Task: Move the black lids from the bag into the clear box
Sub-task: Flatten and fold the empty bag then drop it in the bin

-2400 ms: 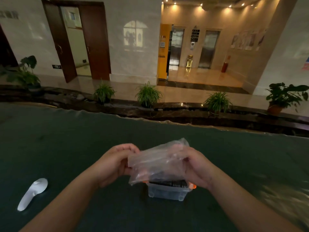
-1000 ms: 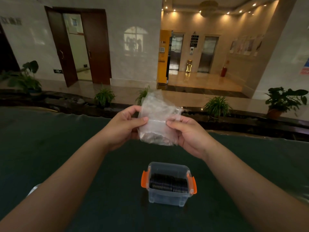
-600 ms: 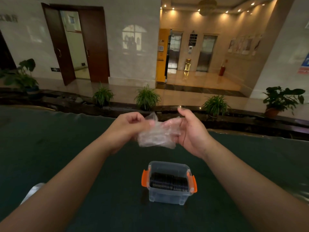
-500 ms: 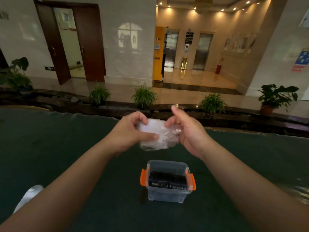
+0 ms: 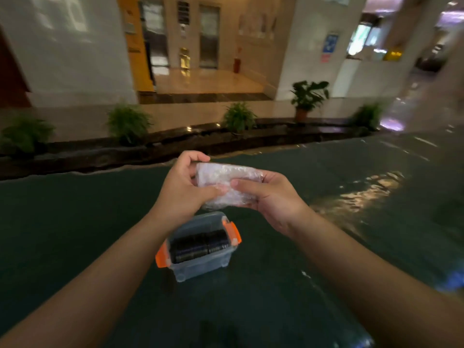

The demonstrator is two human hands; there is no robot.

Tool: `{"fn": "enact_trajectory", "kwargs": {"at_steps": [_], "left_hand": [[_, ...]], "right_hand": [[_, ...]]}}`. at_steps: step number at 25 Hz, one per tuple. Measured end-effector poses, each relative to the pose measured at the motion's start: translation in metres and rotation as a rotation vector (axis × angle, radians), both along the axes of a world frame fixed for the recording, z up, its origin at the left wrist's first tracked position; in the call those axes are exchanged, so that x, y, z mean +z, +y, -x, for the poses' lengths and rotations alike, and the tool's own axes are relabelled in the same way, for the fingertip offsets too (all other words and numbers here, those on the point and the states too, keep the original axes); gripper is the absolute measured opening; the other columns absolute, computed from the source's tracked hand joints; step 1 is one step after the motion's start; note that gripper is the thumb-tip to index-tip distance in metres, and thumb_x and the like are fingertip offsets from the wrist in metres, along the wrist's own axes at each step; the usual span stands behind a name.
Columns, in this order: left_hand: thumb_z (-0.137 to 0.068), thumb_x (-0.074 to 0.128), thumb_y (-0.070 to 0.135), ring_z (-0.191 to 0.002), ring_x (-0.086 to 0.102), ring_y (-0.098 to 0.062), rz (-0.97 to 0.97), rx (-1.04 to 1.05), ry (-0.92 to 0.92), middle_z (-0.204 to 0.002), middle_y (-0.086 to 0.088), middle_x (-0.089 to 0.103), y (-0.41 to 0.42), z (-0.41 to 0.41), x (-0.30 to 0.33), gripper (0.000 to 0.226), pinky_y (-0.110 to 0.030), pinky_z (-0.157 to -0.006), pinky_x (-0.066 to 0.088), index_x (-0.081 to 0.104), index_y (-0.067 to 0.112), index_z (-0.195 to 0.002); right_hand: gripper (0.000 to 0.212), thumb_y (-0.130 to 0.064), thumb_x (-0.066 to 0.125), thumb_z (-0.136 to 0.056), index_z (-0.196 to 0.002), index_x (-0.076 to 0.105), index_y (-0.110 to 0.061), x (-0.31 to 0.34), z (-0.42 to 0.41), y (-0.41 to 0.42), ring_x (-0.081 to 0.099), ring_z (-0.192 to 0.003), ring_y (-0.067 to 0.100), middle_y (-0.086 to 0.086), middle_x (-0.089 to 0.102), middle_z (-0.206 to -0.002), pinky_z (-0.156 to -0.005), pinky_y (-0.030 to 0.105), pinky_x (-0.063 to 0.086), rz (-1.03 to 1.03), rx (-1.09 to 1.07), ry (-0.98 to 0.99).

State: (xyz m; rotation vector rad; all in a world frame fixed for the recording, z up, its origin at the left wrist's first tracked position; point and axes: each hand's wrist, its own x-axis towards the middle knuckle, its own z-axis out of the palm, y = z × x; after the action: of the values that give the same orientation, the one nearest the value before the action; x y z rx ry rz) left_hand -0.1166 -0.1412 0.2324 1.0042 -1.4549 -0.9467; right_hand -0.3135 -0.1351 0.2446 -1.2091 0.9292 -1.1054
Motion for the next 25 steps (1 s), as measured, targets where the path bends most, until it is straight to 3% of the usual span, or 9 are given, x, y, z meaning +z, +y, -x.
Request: {"fn": "enact_trajectory", "kwargs": {"at_steps": [4, 7, 11, 14, 17, 20, 22, 25], "left_hand": [[-0.054, 0.091, 0.03, -0.087, 0.074, -0.023, -0.082, -0.242, -0.057, -0.097, 0.002, 0.075, -0.008, 0.077, -0.029, 0.056, -0.043, -0.072, 0.063, 0.059, 0.041, -0.099], [-0.058, 0.092, 0.024, -0.087, 0.074, -0.016, -0.135, -0.406, -0.09, -0.098, 0.006, 0.076, 0.001, 0.138, -0.049, 0.055, -0.034, -0.071, 0.061, 0.059, 0.038, -0.1], [-0.071, 0.088, 0.006, -0.093, 0.073, -0.027, -0.2, -0.571, -0.156, -0.1, -0.005, 0.075, 0.03, 0.234, -0.077, 0.046, -0.046, -0.076, 0.063, 0.061, 0.024, -0.103], [-0.071, 0.088, 0.005, -0.091, 0.074, -0.025, -0.237, -0.626, -0.179, -0.1, -0.008, 0.075, 0.062, 0.306, -0.096, 0.043, -0.04, -0.071, 0.063, 0.062, 0.024, -0.099], [-0.07, 0.089, 0.014, -0.081, 0.071, -0.018, -0.304, -0.652, -0.163, -0.094, -0.004, 0.073, 0.094, 0.375, -0.116, 0.039, -0.036, -0.066, 0.063, 0.063, 0.025, -0.097], [-0.062, 0.09, 0.033, -0.081, 0.071, -0.018, -0.316, -0.664, -0.241, -0.088, 0.004, 0.074, 0.127, 0.447, -0.14, 0.043, -0.039, -0.074, 0.063, 0.065, 0.033, -0.097], [-0.062, 0.093, 0.024, -0.09, 0.071, -0.021, -0.305, -0.643, -0.318, -0.097, 0.001, 0.074, 0.144, 0.489, -0.162, 0.054, -0.043, -0.085, 0.06, 0.063, 0.029, -0.107], [-0.068, 0.092, 0.018, -0.103, 0.065, -0.018, -0.261, -0.563, -0.463, -0.115, -0.001, 0.067, 0.163, 0.54, -0.198, 0.065, -0.039, -0.093, 0.055, 0.057, 0.023, -0.123]], "right_hand": [[0.022, 0.004, 0.068, -0.087, -0.109, 0.071, 0.008, -0.024, 0.079, 0.036, 0.071, -0.091, 0.036, 0.027, 0.073, -0.105, -0.086, 0.045, 0.059, -0.028, -0.236, 0.059], [0.021, 0.007, 0.067, -0.087, -0.107, 0.072, 0.008, -0.04, 0.144, 0.074, 0.071, -0.086, 0.031, 0.026, 0.074, -0.102, -0.081, 0.039, 0.061, -0.055, -0.392, 0.113], [0.018, 0.008, 0.069, -0.085, -0.101, 0.075, 0.004, -0.06, 0.23, 0.137, 0.069, -0.083, 0.03, 0.022, 0.075, -0.095, -0.085, 0.045, 0.058, -0.114, -0.588, 0.218], [0.021, 0.007, 0.07, -0.084, -0.105, 0.073, 0.006, -0.079, 0.294, 0.182, 0.07, -0.082, 0.029, 0.028, 0.074, -0.1, -0.08, 0.043, 0.06, -0.135, -0.639, 0.235], [0.019, 0.005, 0.071, -0.084, -0.1, 0.077, -0.002, -0.099, 0.363, 0.221, 0.071, -0.074, 0.023, 0.02, 0.077, -0.09, -0.069, 0.033, 0.059, -0.14, -0.687, 0.262], [0.01, -0.001, 0.072, -0.081, -0.088, 0.078, -0.005, -0.128, 0.449, 0.257, 0.067, -0.071, 0.023, 0.013, 0.074, -0.079, -0.068, 0.04, 0.057, -0.18, -0.777, 0.347], [0.015, -0.007, 0.073, -0.078, -0.086, 0.072, 0.005, -0.151, 0.501, 0.273, 0.059, -0.068, 0.022, 0.015, 0.065, -0.073, -0.066, 0.045, 0.053, -0.216, -0.832, 0.427], [0.018, -0.016, 0.071, -0.076, -0.078, 0.069, 0.002, -0.187, 0.565, 0.286, 0.051, -0.059, 0.013, 0.007, 0.059, -0.064, -0.057, 0.031, 0.044, -0.251, -0.884, 0.596]]}}
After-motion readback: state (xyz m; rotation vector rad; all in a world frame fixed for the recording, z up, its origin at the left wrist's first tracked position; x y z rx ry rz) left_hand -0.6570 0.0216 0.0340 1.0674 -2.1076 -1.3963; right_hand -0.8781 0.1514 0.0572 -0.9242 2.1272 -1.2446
